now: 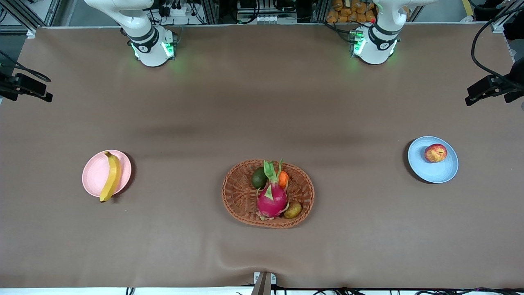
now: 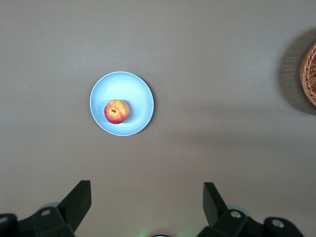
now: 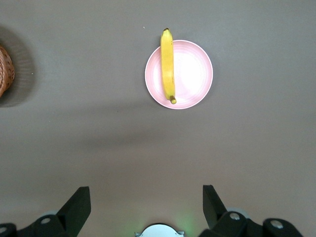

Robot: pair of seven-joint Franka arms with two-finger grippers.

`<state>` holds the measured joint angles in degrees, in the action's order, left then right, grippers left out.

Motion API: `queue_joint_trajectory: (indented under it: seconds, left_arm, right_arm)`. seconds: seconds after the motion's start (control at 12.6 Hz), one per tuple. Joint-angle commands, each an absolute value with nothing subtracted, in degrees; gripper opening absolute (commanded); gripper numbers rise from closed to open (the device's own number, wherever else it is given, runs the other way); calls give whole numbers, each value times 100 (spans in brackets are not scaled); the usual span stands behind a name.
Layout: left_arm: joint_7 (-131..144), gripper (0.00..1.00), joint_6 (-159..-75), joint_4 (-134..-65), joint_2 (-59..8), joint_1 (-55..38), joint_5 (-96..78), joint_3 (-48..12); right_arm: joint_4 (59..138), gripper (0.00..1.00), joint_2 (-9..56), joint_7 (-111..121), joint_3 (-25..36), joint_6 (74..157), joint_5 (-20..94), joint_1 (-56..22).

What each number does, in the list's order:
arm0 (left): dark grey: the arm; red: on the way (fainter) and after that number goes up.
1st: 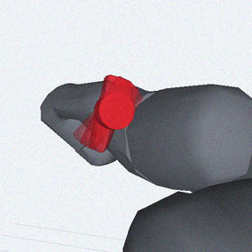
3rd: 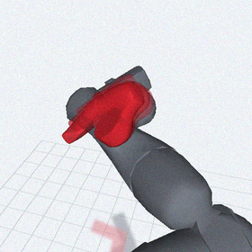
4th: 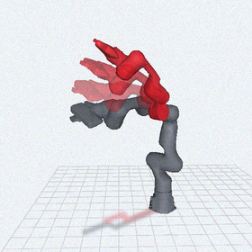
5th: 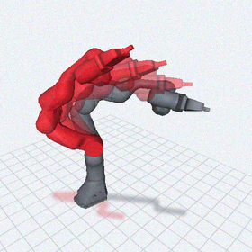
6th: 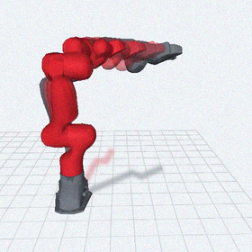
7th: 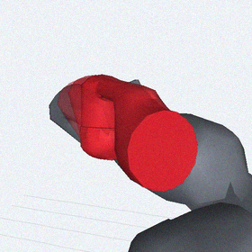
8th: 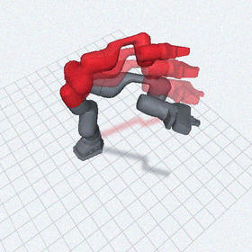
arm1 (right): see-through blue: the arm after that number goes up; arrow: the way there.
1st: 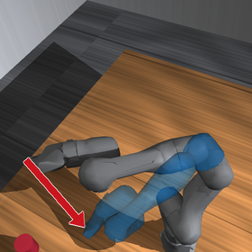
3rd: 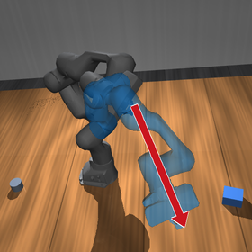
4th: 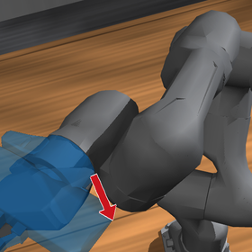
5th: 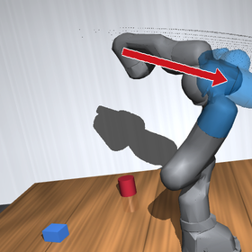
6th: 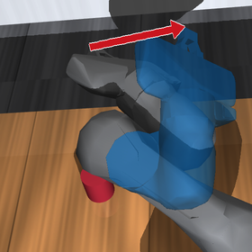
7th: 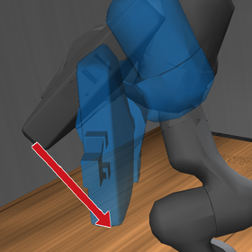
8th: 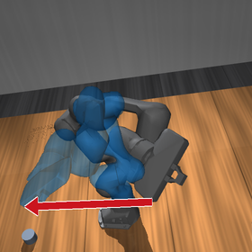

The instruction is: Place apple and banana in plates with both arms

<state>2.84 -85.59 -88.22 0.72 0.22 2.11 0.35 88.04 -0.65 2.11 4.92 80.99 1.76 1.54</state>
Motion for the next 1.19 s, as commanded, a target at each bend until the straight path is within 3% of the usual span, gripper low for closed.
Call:
queue_joint_trajectory:
  seconds: [0.0, 1.11]
  left_arm:
    - [369, 100, -8587, -8859, 150, 62, 158, -9]
    - [79, 100, -8613, -8868, 123, 62, 176, -9]
  right_arm:
    - [8850, 100, -123, 299, 431, 8104, 79, 193]
    - [8833, 100, -176, 299, 387, 8068, 141, 150]
